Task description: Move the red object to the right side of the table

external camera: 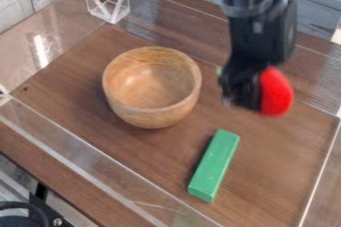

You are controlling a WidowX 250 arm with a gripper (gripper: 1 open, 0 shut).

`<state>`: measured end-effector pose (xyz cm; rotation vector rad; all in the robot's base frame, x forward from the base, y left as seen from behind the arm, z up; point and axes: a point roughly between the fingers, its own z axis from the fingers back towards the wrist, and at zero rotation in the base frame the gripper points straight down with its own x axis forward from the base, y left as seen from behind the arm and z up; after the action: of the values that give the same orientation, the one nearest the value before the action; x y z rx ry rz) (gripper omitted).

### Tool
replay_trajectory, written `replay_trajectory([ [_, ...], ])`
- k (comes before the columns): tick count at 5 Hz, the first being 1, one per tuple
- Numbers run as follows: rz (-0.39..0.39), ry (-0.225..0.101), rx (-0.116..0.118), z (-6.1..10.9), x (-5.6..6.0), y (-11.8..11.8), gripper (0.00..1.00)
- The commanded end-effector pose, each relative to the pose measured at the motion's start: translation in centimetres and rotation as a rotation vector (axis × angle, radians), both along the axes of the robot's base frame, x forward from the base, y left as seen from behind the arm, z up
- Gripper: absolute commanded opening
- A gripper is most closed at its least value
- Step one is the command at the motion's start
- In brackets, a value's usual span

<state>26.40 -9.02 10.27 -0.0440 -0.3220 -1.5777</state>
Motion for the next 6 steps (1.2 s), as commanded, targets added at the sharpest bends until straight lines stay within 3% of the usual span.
replay_trajectory([
  [1, -0.015, -0.056, -0.01, -0.1, 1.1, 0.7, 0.0],
  [3, 0.075, -0.069, -0.024, -0.4, 2.4, 3.3, 0.0],
  [4, 0.104, -0.077, -0.051, -1.1, 2.9, 4.6, 0.0],
  [6, 0.194, -0.093, -0.116, -3.0, 2.6, 2.9, 0.0],
])
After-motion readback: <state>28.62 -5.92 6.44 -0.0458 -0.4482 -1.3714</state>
